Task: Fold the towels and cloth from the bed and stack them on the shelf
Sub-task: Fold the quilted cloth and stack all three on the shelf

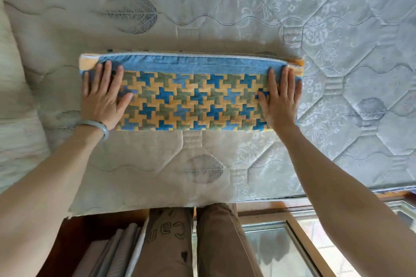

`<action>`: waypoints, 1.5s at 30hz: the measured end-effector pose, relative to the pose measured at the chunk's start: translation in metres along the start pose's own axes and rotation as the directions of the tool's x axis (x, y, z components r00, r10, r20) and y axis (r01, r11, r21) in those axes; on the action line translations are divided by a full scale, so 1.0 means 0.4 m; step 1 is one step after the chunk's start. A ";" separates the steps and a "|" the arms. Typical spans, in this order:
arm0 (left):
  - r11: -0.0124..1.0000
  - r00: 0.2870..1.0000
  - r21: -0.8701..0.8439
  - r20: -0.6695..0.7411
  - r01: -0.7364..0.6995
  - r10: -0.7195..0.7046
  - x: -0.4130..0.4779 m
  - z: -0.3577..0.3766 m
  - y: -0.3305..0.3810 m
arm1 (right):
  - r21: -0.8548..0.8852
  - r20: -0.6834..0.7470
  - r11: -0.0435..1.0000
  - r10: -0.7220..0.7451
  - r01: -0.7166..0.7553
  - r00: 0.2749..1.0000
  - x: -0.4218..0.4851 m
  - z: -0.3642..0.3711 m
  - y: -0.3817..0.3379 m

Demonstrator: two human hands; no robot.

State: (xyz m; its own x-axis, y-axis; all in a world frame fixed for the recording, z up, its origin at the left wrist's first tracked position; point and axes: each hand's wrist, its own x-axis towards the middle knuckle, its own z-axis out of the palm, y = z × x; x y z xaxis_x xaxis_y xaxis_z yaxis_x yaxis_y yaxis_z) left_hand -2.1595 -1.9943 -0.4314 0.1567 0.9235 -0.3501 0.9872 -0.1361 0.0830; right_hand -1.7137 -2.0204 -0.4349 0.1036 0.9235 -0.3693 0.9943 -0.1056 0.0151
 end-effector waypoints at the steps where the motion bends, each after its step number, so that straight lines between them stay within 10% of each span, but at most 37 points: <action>1: 0.998 0.999 -0.056 -0.029 0.042 -0.043 0.002 -0.006 0.001 | 0.004 0.000 1.000 0.009 -0.009 1.000 0.000 -0.005 -0.006; 8: 0.619 0.708 -0.451 0.042 0.643 -0.705 -0.022 -0.058 0.002 | 0.102 -0.119 0.991 -0.069 0.081 0.991 -0.041 -0.076 -0.264; 13: 0.526 0.720 -0.522 0.293 0.672 -0.629 -0.012 -0.093 -0.009 | 0.111 0.000 0.937 -0.334 0.332 0.943 -0.078 -0.047 -0.523; 20: 0.746 0.857 -0.421 0.249 0.516 -0.452 -0.033 -0.209 0.028 | 0.315 0.181 0.913 -0.328 0.261 0.927 -0.080 -0.076 -0.600; 24: 0.819 0.905 -0.384 0.162 0.426 -0.394 -0.064 -0.284 0.119 | 0.886 0.337 0.436 -0.372 -0.157 0.865 -0.091 -0.207 -0.641; 27: 0.786 0.938 -0.514 0.157 0.344 -0.308 -0.082 -0.333 0.255 | 0.871 0.476 0.075 -0.375 -0.486 0.796 -0.093 -0.272 -0.670; 32: 0.715 0.992 -0.697 0.123 0.056 0.042 -0.098 -0.291 0.399 | 0.718 0.540 -0.353 -0.261 -0.600 0.800 -0.062 -0.256 -0.509; 37: 0.789 0.992 -0.601 -0.071 -0.128 0.107 -0.085 -0.212 0.383 | 0.913 0.332 0.255 -0.017 -0.318 0.943 -0.034 -0.229 -0.360; 45: 0.953 0.953 0.008 0.040 -0.302 0.302 0.038 -0.099 0.387 | 0.763 0.325 0.567 0.080 -0.312 0.942 -0.027 -0.112 -0.301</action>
State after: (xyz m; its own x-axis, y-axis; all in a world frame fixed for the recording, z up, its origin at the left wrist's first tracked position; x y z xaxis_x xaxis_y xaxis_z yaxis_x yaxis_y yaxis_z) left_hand -2.0052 -1.9869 -0.3869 0.4482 0.8245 -0.3454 0.8939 -0.4115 0.1777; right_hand -1.8332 -2.0011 -0.3911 0.1693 0.7416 -0.6491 0.5120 -0.6290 -0.5851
